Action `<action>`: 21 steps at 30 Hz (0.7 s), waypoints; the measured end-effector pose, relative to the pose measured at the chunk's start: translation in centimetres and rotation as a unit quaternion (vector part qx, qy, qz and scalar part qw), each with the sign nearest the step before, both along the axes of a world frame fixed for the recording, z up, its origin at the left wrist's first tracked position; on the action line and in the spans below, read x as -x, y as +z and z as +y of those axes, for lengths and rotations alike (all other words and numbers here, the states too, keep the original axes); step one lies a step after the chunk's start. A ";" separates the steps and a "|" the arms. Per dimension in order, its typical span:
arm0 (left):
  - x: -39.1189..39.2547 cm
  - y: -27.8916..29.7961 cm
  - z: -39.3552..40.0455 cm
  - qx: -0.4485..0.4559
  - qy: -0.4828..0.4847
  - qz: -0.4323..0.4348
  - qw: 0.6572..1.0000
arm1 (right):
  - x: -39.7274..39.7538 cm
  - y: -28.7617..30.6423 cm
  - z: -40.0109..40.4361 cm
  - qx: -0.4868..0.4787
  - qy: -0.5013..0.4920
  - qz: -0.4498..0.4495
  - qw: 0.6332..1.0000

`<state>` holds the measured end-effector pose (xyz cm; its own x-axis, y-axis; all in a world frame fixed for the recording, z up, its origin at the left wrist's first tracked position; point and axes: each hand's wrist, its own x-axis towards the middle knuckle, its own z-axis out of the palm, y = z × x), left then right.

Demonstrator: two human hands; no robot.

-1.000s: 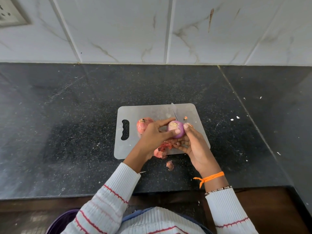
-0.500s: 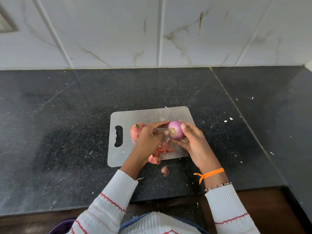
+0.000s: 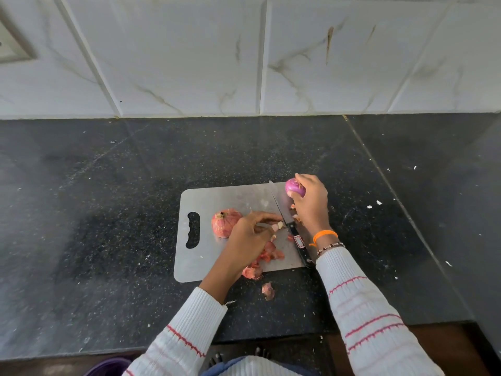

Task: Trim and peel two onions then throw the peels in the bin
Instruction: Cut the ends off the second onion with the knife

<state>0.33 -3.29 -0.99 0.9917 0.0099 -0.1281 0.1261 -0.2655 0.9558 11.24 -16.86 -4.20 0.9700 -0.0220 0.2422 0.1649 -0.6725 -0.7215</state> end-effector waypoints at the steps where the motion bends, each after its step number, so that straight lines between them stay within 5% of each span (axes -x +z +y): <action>1: 0.0 0.1 0.0 -0.003 -0.002 0.001 1.000 | 0.0 -0.2 -0.1 0.002 0.004 0.000 1.000; 9: 0.0 1.0 0.4 -0.105 0.013 -0.068 0.992 | 2.9 1.1 -0.7 0.006 0.006 -0.044 0.999; 17: 0.4 0.5 2.6 -0.294 0.108 -0.169 0.935 | 9.3 0.0 -0.6 0.138 0.013 0.064 0.988; 21: 0.8 -0.2 3.4 -0.376 0.140 -0.070 0.913 | 9.9 -0.2 -0.5 0.134 0.036 0.047 0.989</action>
